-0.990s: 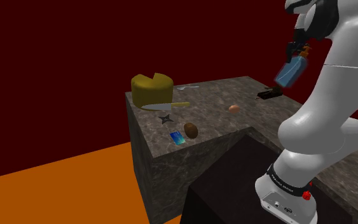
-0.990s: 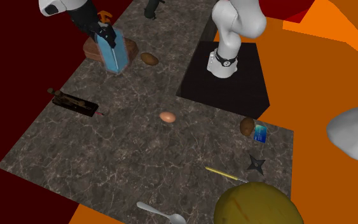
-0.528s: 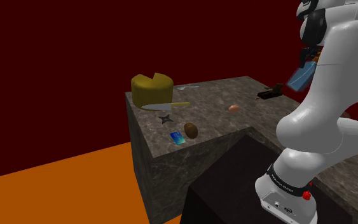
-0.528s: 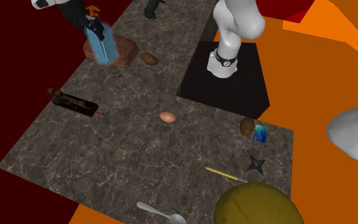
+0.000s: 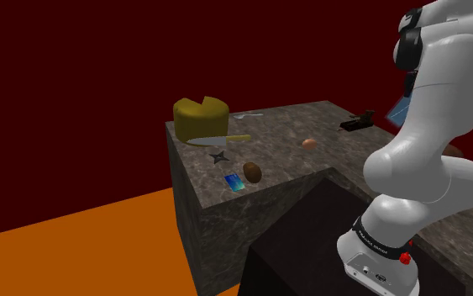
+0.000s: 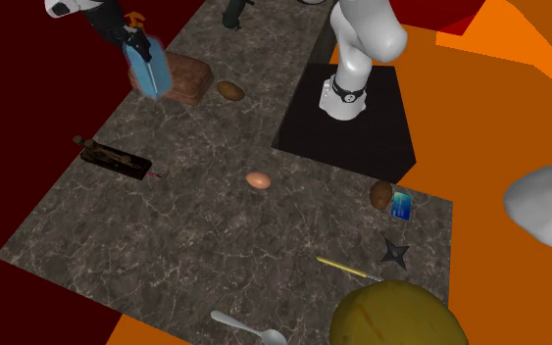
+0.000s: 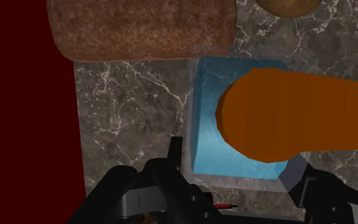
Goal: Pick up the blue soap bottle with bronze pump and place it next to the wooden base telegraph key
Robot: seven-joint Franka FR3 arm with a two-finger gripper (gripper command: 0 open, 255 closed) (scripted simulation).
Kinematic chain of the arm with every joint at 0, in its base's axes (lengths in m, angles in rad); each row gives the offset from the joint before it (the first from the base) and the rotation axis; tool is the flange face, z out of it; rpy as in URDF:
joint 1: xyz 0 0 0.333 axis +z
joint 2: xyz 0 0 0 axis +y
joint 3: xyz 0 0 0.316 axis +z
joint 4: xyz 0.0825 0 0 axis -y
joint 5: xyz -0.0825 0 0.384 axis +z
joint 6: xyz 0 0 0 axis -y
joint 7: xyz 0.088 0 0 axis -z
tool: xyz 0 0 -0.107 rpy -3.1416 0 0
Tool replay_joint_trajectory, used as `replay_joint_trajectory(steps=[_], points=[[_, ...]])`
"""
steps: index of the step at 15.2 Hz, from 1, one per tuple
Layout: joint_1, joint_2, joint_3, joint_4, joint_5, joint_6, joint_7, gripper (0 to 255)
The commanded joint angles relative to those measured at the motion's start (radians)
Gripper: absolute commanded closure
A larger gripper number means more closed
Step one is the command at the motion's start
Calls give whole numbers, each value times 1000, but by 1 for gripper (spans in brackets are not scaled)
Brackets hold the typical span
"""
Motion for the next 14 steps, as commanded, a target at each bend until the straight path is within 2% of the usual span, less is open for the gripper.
replay_joint_trajectory(steps=[1,14], points=[[5,-1,1,-30,0,29,0,255],[28,6,8,-200,6,201,3,255]])
